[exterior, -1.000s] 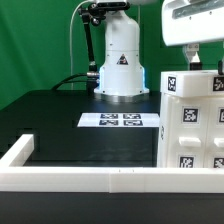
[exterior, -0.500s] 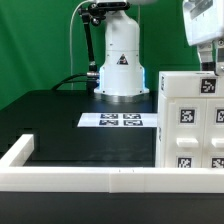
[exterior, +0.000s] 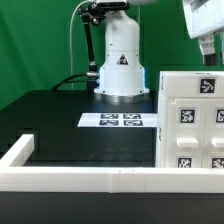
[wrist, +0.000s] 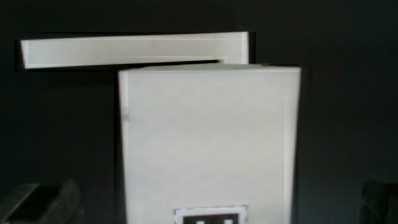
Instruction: Assemble cabinet
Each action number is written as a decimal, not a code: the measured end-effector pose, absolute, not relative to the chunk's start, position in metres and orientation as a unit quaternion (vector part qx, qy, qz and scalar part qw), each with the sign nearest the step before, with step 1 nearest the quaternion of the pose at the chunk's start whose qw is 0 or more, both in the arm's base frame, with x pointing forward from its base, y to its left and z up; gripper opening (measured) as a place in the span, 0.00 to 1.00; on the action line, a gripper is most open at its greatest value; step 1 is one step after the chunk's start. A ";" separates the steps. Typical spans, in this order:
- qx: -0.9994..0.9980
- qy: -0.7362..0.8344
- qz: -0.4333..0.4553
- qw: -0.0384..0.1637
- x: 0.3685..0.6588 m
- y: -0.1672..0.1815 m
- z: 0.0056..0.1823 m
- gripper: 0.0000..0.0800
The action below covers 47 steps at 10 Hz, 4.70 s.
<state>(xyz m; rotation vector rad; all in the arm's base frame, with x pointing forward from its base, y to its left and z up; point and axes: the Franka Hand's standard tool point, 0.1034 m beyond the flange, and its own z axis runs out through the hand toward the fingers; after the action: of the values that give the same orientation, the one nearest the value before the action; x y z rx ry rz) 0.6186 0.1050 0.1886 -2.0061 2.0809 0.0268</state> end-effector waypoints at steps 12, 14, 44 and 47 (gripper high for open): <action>-0.990 0.118 -0.053 0.051 0.630 0.110 0.192 1.00; -0.997 -0.032 -0.053 0.042 0.630 0.111 0.193 1.00; -0.848 -0.528 -0.003 -0.034 0.614 0.077 0.160 0.70; -0.921 -0.389 -0.011 -0.029 0.614 0.078 0.162 0.70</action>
Offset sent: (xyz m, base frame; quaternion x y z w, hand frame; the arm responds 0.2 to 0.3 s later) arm 0.0211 -0.0060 0.0112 -0.0501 0.0705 -0.3014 0.9496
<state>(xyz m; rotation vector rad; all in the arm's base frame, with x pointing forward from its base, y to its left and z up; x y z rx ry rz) 0.6141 0.0780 0.1618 -2.9475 -1.2435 -0.0365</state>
